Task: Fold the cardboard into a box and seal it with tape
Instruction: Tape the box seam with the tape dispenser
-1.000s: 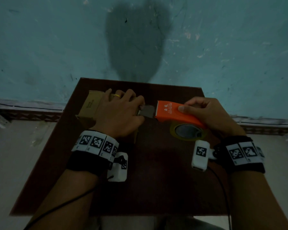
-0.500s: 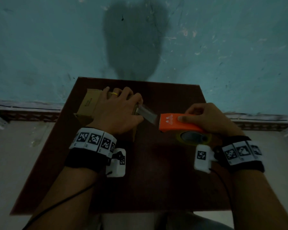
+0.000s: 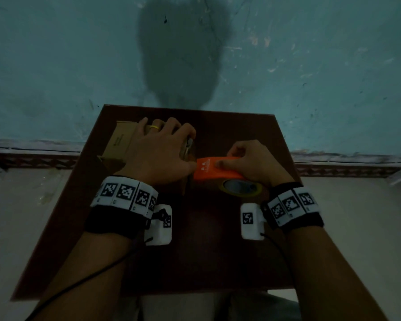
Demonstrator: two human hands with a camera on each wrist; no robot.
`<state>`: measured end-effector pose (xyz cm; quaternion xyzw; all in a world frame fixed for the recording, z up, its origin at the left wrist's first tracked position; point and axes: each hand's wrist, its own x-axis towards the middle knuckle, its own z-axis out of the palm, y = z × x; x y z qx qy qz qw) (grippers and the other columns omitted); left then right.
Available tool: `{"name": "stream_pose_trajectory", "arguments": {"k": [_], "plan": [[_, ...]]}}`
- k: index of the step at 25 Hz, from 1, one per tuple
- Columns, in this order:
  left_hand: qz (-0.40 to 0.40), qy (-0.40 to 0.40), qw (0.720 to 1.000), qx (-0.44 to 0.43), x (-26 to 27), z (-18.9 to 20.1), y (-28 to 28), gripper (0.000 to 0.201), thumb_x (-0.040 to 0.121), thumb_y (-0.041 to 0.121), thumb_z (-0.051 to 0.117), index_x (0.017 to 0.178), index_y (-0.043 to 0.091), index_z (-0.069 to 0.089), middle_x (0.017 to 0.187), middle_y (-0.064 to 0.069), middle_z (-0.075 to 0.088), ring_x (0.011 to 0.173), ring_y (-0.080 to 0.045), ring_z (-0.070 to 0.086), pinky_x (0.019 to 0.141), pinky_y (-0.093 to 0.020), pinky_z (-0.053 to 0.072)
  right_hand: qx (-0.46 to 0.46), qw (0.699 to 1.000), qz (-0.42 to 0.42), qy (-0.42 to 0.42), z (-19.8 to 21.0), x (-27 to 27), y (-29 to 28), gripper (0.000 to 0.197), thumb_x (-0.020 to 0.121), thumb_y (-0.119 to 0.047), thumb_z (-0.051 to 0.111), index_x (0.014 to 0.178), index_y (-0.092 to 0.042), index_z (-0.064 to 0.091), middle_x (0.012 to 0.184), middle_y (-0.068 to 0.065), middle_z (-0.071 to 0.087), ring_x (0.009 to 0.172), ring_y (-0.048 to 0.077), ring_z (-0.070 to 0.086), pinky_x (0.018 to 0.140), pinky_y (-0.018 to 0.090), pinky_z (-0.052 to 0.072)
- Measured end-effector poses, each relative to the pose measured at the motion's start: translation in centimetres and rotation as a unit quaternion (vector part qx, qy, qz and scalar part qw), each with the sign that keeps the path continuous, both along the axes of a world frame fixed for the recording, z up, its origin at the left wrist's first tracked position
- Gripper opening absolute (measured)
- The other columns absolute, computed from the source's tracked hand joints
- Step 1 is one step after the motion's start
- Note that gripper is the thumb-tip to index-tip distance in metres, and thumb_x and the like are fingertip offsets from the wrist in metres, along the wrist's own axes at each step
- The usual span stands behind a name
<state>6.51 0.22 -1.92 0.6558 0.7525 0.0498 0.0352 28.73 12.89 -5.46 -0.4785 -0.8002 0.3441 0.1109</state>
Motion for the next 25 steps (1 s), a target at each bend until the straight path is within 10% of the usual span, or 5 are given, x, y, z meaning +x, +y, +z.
{"name": "stream_pose_trajectory", "arguments": {"k": [8, 15, 25], "plan": [[0.003, 0.019, 1.000, 0.007, 0.3, -0.1, -0.1, 0.065, 0.075, 0.084, 0.038, 0.128, 0.047, 0.041, 0.139, 0.005, 0.048, 0.136, -0.031, 0.046, 0.125, -0.061, 0.015, -0.016, 1.000, -0.004, -0.006, -0.6, -1.7, -0.8, 0.029, 0.082, -0.051, 0.086, 0.095, -0.029, 0.073, 0.102, 0.000, 0.073, 0.095, 0.017, 0.071, 0.078, 0.035, 0.058], [-0.019, -0.015, 0.998, 0.062, 1.1, 0.5, -0.3, 0.040, 0.083, 0.047, 0.055, 0.122, 0.037, 0.053, 0.132, 0.010, 0.062, 0.125, -0.024, 0.059, 0.122, -0.048, 0.028, -0.010, 1.000, -0.011, -0.017, -0.6, -2.2, -1.1, 0.033, 0.081, -0.057, 0.081, 0.097, -0.031, 0.071, 0.103, -0.001, 0.072, 0.096, 0.020, 0.071, 0.089, 0.051, 0.063], [-0.007, -0.089, 0.992, 0.091, -0.9, 1.8, -1.7, 0.067, 0.098, 0.029, 0.068, 0.159, 0.029, 0.042, 0.166, -0.004, 0.041, 0.156, -0.019, 0.022, 0.122, -0.033, -0.008, -0.029, 0.995, 0.040, -0.083, -1.5, -4.0, -3.2, 0.036, 0.097, -0.064, 0.063, 0.106, -0.029, 0.067, 0.104, 0.001, 0.071, 0.089, 0.017, 0.071, 0.086, 0.046, 0.064]]}}
